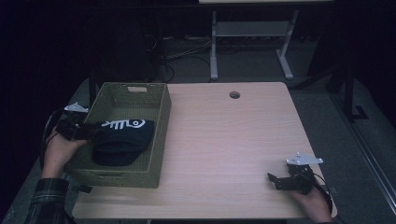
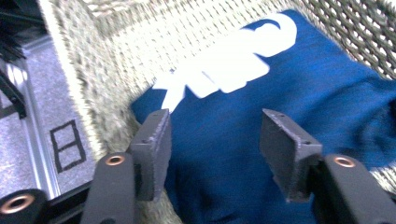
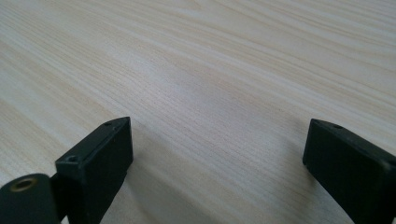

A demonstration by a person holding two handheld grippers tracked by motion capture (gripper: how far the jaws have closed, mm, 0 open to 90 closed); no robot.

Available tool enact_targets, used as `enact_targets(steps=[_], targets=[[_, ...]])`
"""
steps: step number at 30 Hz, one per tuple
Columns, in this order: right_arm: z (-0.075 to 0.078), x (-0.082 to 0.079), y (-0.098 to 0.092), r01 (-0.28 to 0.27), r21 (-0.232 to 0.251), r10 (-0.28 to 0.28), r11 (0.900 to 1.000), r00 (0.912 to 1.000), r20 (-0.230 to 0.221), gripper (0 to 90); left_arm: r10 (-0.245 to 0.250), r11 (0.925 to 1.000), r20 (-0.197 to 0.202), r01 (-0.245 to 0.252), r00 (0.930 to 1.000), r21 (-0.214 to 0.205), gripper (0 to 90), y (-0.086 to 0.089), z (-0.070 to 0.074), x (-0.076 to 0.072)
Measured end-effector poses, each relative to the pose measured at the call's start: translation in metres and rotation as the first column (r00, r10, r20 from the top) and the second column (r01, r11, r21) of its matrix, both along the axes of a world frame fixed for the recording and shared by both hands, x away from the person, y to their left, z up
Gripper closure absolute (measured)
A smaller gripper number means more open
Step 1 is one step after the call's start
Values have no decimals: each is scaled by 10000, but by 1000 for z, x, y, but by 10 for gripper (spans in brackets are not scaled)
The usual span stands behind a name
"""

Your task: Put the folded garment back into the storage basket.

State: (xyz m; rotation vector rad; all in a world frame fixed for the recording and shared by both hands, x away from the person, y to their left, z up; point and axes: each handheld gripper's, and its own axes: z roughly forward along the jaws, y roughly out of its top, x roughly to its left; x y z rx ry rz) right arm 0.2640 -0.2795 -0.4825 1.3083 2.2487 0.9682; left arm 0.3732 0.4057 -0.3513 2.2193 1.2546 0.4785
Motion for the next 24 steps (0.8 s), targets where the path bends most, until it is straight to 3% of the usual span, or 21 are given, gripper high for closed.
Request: enact_targets(steps=[6, 11, 24], targets=[[0, 0, 0, -1, -1, 1, 10000, 10000, 2, 79, 6, 9998, 278, 0, 9996, -203, 311, -3, 5, -5], [0, 0, 0, 2, 0, -2, 10000, 10000, -2, 79, -21, 9974, 433, 52, 9991, -712, 245, -13, 8, -11], [0, 0, 0, 0, -2, 0, 10000, 10000, 0, 79, -381, 9848, 1084, 557, 9934, -1646, 218, -50, 20, -24]])
